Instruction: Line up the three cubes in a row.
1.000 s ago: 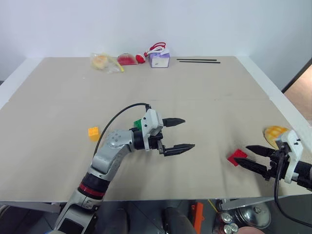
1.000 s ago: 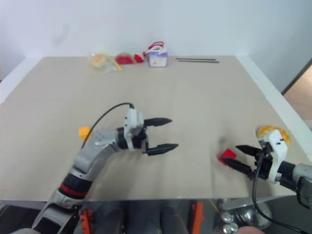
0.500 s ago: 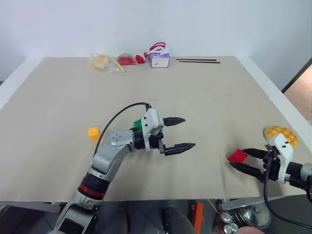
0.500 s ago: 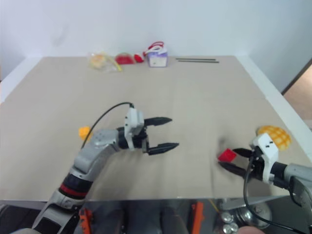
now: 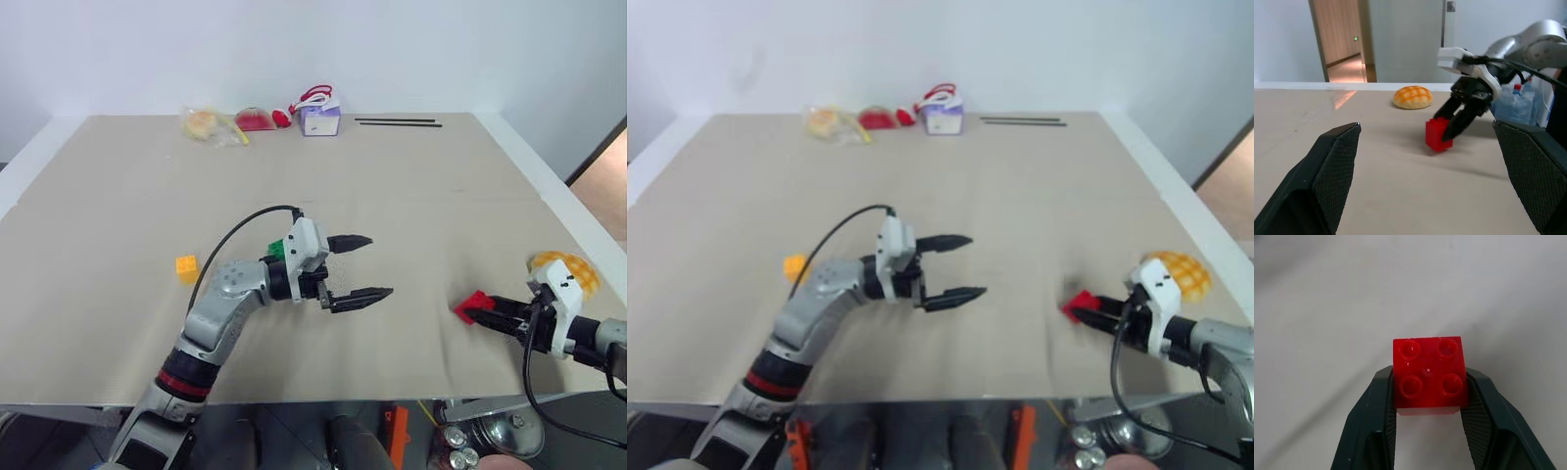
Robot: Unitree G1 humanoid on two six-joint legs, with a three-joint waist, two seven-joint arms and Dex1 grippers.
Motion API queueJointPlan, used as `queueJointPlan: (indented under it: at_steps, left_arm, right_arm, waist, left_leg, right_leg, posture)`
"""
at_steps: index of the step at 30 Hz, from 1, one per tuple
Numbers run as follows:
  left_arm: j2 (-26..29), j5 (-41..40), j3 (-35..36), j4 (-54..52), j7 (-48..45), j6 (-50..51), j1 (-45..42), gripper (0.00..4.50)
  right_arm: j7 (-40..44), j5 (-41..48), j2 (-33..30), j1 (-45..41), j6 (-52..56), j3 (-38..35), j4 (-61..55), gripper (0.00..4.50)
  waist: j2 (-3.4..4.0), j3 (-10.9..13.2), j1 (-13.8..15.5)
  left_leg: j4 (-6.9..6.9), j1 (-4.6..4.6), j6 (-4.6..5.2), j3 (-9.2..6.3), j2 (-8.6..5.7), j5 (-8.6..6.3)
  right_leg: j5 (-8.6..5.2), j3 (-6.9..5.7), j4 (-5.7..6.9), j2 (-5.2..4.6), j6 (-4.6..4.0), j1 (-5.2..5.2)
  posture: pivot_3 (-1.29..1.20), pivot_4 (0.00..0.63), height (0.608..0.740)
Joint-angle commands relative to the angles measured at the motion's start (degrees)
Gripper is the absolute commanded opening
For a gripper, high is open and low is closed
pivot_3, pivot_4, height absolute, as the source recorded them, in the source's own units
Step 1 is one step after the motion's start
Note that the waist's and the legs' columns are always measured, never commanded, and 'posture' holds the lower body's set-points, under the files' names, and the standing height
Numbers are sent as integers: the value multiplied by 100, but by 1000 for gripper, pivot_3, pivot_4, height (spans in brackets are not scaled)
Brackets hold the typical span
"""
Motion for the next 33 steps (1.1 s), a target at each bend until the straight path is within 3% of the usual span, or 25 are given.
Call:
queueJointPlan:
  at_steps: [1,7,13,20,33]
  left_arm:
    - [565,-51,309,-93,-475,-224,137,4500]
    - [1418,-114,558,98,-1224,-542,257,4500]
    - [1772,-214,682,-180,-1466,-567,564,4500]
    - [1746,-169,804,-297,-1136,-542,646,4500]
    - [1756,-246,803,-620,-964,-337,804,4500]
  right_arm:
    - [395,392,-530,-583,286,177,-791,1254]
    - [1244,-388,-964,-2009,-143,2059,-896,1254]
    - [1912,-1411,-664,-3242,-773,3544,-248,1254]
    - [2100,-1841,-361,-3223,-1219,3914,218,1254]
    - [2073,-2057,-2,-3123,-1380,3886,319,1254]
  waist:
    - [5,5,-23]
    - [-23,17,-17]
    - [-21,18,38]
    - [-21,18,51]
    - [-22,18,31]
  left_leg:
    - [-2,1,0,0,1,0]
    - [-2,-2,0,-8,13,0]
    - [-6,-23,-13,5,11,-10]
    - [-6,-42,1,-4,10,-21]
    - [1,-6,4,-1,19,-21]
  right_leg:
    - [0,0,0,1,0,-1]
    - [1,-8,-6,12,-12,-2]
    - [-14,-4,-10,-1,-6,-21]
    - [-15,-18,-8,-1,18,-29]
    - [-17,-16,1,9,-12,-5]
  posture:
    - [0,150,740]
    - [0,150,740]
    - [0,150,740]
    - [0,150,740]
    - [0,150,740]
